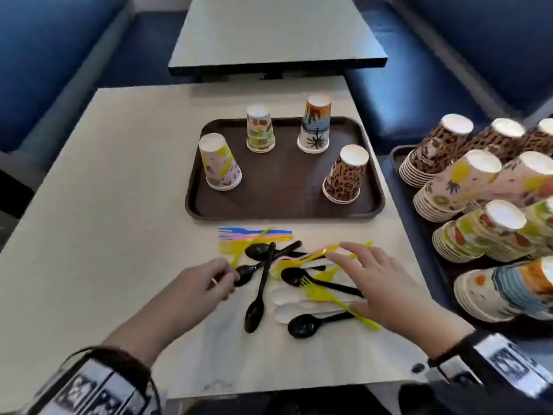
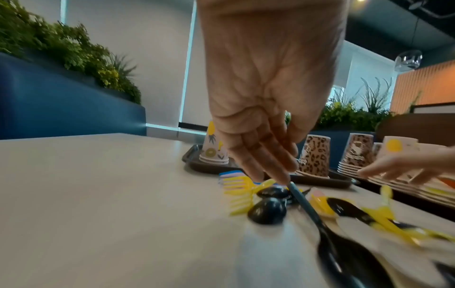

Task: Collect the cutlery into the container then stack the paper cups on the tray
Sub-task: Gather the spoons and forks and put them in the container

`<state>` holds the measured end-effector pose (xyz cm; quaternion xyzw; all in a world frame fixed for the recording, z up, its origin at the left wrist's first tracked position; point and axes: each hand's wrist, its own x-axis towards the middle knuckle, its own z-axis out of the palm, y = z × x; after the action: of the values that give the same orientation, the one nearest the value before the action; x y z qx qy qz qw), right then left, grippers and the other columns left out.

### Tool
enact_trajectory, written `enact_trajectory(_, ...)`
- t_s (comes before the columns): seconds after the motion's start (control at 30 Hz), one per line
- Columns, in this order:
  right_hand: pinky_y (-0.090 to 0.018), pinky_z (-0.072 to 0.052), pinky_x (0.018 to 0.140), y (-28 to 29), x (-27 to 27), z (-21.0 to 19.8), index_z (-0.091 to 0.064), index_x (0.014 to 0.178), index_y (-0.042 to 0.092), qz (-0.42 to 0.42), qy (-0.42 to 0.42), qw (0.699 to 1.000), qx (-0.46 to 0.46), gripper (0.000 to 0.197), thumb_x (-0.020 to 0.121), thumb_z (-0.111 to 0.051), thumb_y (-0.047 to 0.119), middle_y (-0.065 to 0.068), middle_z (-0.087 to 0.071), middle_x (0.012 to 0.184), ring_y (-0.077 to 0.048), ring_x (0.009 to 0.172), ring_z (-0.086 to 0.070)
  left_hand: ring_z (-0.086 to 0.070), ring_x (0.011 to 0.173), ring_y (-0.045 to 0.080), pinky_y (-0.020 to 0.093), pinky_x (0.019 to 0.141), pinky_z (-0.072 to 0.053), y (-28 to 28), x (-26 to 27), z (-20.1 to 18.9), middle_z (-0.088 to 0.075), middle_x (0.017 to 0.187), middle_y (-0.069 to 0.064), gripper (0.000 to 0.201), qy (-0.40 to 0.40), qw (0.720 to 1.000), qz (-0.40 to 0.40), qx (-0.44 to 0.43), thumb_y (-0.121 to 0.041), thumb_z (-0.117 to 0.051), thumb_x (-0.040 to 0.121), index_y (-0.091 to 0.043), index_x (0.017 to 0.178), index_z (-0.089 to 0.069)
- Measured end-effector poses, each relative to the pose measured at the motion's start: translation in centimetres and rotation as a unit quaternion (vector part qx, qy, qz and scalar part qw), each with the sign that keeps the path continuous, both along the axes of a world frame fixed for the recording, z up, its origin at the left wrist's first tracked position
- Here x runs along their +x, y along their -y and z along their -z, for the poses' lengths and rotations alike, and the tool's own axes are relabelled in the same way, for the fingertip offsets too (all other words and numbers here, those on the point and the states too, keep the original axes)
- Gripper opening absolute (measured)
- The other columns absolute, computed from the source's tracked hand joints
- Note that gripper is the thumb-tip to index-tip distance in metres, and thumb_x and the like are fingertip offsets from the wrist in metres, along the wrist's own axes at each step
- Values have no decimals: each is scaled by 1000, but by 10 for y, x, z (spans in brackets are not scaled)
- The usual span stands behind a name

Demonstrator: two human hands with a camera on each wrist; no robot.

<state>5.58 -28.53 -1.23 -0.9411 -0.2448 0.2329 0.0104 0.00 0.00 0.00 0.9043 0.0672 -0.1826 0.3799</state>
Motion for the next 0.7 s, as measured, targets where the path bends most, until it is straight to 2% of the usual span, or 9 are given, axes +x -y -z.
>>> enact_trajectory(0.07,-40,-11,117,-7,7,4,6,147,39,-13,-16,1000,-11,107,73,-71,40,9,4,158,-25,146,-2,-65,74,1,17,70,-47,10,23,2,-70,78,-11,20,54,997,-51,-26,-21,-50,94,-32,78,-58)
enact_trajectory(0.13,-45,-4,119,-16,11,9,10,148,35,-25,-19,999,-21,117,67,-75,47,7,5,159,-24,147,4,-68,82,11,25,79,-50,26,41,3,-69,80,-10,22,65,994,-64,-66,-19,-48,94,-31,78,-58)
enact_trajectory(0.2,-47,0,120,-23,12,17,12,148,31,-45,-21,998,-32,123,64,-76,50,5,5,160,-24,147,7,-69,87,20,33,85,-51,42,48,6,-68,80,-9,21,62,993,-35,-92,-16,-46,94,-26,81,-59)
enact_trajectory(0.23,-48,0,120,-25,12,21,13,148,30,-54,-21,997,-42,125,64,-77,50,5,6,160,-24,148,7,-68,88,21,33,85,-50,47,49,9,-68,80,-8,19,64,993,-19,-95,-15,-46,94,-22,83,-60)
enact_trajectory(0.3,-48,-3,120,-26,16,26,10,149,28,-55,-21,997,-48,126,62,-78,50,4,1,160,-24,148,3,-67,87,19,25,82,-48,54,51,9,-67,80,-9,17,75,993,-6,-94,-14,-46,94,-17,87,-61)
enact_trajectory(0.4,-42,-16,116,-24,27,30,-5,150,24,-44,-9,999,-26,111,67,-75,47,0,-20,154,-25,143,-15,-62,80,13,12,66,-44,58,49,12,-67,81,-8,18,87,992,0,-90,-12,-45,94,-20,84,-58)
enact_trajectory(0.5,-40,-32,104,-22,31,34,-23,145,26,-53,25,998,-9,81,76,-65,37,-3,-35,140,-27,129,-35,-54,68,10,9,51,-39,56,45,18,-70,89,2,17,77,993,-2,-88,-13,-44,94,-17,87,-59)
enact_trajectory(0.6,-39,-37,95,-21,30,37,-34,137,24,-52,46,998,-1,64,78,-58,25,-5,-41,130,-28,119,-41,-53,65,6,7,50,-38,54,43,23,-70,92,1,16,65,995,-8,-76,-15,-45,94,-17,89,-60)
enact_trajectory(0.7,-37,-35,89,-22,30,42,-39,131,19,-46,66,997,0,54,79,-55,21,-5,-44,125,-29,114,-43,-54,69,3,5,56,-39,53,42,26,-68,92,-2,16,58,996,-16,-63,-15,-45,95,-15,91,-61)
